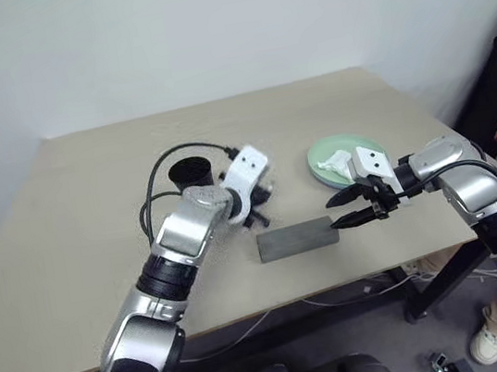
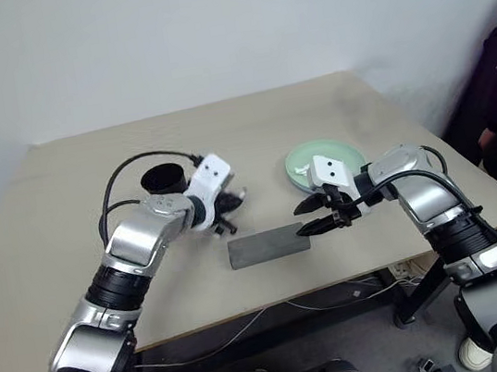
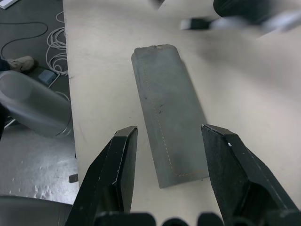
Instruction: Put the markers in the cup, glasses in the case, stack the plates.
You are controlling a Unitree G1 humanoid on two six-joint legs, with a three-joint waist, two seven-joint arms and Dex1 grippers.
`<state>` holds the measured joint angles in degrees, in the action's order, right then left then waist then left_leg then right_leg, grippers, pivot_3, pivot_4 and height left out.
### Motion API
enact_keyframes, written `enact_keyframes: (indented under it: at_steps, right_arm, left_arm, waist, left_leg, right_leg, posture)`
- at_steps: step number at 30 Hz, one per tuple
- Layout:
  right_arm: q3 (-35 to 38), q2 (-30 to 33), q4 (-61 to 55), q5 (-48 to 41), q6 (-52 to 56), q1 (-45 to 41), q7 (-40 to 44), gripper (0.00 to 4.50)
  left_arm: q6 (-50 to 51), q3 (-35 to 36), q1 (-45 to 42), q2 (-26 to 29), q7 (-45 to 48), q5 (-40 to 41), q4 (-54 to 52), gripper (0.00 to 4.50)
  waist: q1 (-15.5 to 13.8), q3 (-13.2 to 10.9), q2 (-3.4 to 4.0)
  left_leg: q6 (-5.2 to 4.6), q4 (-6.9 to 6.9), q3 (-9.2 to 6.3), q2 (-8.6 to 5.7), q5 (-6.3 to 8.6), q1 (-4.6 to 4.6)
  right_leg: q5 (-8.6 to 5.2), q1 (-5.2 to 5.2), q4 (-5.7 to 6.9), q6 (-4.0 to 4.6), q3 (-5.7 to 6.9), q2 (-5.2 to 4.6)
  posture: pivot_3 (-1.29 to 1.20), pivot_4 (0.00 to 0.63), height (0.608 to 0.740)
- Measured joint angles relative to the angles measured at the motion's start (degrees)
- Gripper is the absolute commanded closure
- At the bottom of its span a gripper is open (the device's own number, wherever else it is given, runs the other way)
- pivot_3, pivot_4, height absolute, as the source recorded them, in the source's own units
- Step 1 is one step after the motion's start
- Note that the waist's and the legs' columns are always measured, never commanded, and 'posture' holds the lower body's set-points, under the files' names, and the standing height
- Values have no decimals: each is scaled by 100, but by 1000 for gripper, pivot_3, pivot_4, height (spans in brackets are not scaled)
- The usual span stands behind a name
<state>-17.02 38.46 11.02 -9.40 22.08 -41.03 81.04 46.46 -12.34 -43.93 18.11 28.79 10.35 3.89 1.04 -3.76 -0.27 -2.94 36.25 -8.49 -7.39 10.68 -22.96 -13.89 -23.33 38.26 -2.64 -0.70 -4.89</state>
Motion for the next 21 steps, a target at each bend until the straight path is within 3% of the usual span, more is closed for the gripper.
enact_keyframes:
  at_steps: [5,12,21]
  right_arm:
    - [0,-5,2,1,0,-4,1,2150]
    - [-1,-96,1,2,0,-29,5,2150]
    - [0,-143,-2,-10,24,-85,5,2150]
  left_arm:
    - [-1839,1071,-251,-409,-1014,-125,815,4482]
    - [-4366,1554,-431,-262,-1761,-602,2061,4482]
    - [-5637,2013,-626,-90,-1787,-536,3442,4482]
  waist:
    - [4,-1,-2]
    - [-6,0,-2]
    - [-15,1,-5]
  left_leg:
    - [1,-6,1,4,-1,2]
    - [-3,-4,2,0,-2,2]
    - [-13,3,1,-7,-4,-2]
  right_leg:
    - [1,-1,-2,0,-1,4]
    - [19,8,-39,-19,1,6]
    - [25,9,-44,-28,4,7]
  posture:
    - [0,0,740]
    - [0,0,740]
    - [0,0,740]
